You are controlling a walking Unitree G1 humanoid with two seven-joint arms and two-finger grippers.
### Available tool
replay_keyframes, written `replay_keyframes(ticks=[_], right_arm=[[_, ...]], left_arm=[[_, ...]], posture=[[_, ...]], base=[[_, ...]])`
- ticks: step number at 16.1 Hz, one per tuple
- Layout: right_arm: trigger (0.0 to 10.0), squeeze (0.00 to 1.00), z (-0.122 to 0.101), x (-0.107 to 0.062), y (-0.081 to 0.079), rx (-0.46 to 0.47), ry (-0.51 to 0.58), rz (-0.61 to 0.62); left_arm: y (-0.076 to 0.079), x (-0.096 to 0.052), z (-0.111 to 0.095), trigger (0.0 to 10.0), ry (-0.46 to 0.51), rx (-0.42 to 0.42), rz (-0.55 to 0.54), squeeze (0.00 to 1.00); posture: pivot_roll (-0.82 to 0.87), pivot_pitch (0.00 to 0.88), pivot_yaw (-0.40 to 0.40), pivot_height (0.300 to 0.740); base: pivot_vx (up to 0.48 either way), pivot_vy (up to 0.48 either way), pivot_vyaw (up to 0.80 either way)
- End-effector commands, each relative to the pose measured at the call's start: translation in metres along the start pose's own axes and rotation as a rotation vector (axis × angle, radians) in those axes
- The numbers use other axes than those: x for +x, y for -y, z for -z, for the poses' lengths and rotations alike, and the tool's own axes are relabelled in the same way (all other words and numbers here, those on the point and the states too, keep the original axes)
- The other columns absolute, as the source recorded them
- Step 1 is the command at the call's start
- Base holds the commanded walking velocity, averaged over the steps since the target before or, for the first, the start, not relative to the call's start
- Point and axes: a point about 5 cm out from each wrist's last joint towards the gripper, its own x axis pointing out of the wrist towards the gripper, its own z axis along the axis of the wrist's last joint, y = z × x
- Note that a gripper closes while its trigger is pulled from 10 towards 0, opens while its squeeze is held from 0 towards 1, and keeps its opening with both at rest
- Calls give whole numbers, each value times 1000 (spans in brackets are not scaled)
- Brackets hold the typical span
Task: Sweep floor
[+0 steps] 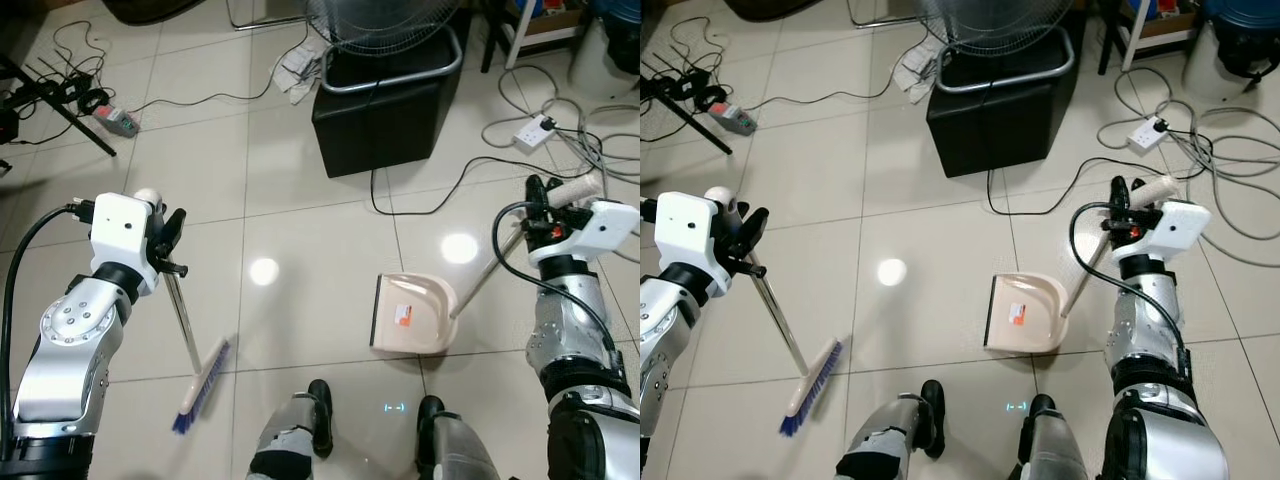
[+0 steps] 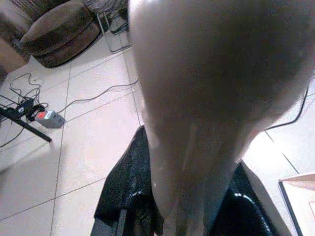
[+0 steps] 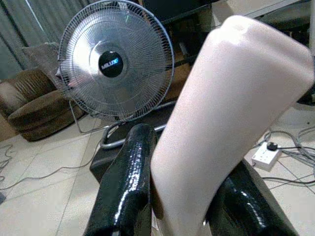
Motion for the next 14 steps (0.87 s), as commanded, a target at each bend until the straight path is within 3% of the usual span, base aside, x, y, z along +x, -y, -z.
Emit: replay_keyframes(ticks=[1,8,9,10,14], right_arm=[[10000,1000,12,-11,4,-1,-66,15],[10000,1000,12,-11,13,-91,-134,-13],[10000,580,14,-11,12,-117,-168,-32],[10000,0,17,-10,10,-132,-194,-45],[10000,0,19,2,2,-243,-269,-58]], left_arm=[[-5,-3,-3,10000,1,33,-14,0],[-6,1,-5,10000,13,34,-5,0],[-5,2,-6,10000,18,35,-3,0],[-5,2,-6,10000,19,36,-3,0],[-9,4,-7,10000,24,44,-9,0]], posture=[[212,289,240,740],[204,269,250,740],[205,267,252,740],[204,263,255,740],[204,246,262,740]], base=[[0,0,0],[0,0,0],[0,0,0],[0,0,0],[0,0,0]])
